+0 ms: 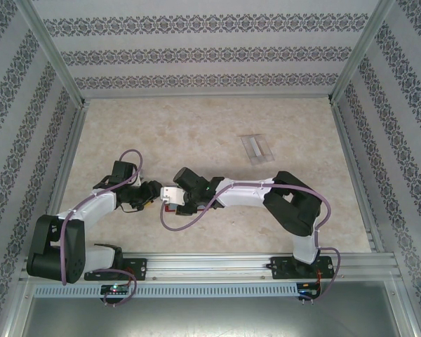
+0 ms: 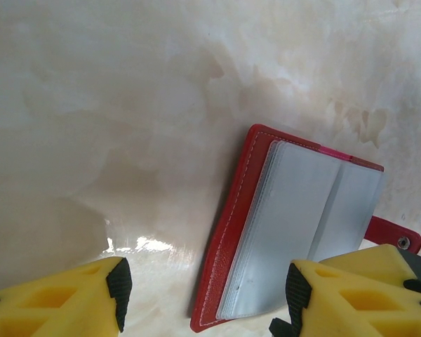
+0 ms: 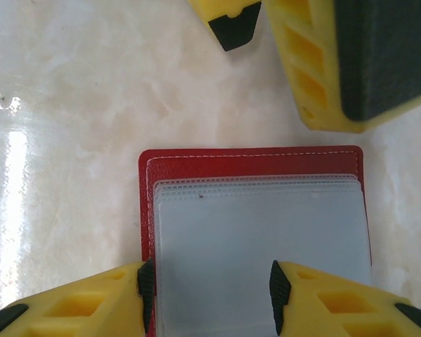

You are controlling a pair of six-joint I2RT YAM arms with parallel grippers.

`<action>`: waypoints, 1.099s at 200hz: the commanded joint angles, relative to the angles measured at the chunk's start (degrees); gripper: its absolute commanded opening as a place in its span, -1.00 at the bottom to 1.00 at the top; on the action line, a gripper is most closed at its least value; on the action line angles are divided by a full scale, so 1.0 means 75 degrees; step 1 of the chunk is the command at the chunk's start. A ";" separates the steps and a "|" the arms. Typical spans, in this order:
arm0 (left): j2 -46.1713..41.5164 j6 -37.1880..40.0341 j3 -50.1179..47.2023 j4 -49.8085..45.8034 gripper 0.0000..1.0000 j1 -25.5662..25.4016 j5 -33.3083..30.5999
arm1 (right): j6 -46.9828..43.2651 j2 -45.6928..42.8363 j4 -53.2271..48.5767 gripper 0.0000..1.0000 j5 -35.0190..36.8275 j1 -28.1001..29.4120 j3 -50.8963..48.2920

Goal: Put the credit cards into the card holder

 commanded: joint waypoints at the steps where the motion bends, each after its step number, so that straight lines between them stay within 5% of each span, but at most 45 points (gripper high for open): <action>1: 0.0044 0.0101 -0.0115 0.0250 0.25 0.0112 0.0166 | -0.0219 0.0002 0.0156 -0.02 -0.0073 -0.0063 -0.0011; 154: 0.0070 0.0086 -0.0178 0.0322 0.24 0.0113 0.0200 | -0.0614 0.0240 -0.0189 0.04 -0.0416 -0.0028 0.0154; 220: 0.0081 0.0098 -0.0185 0.0330 0.24 0.0112 0.0191 | -0.0419 0.0368 -0.0008 -0.05 0.0162 -0.0064 0.0271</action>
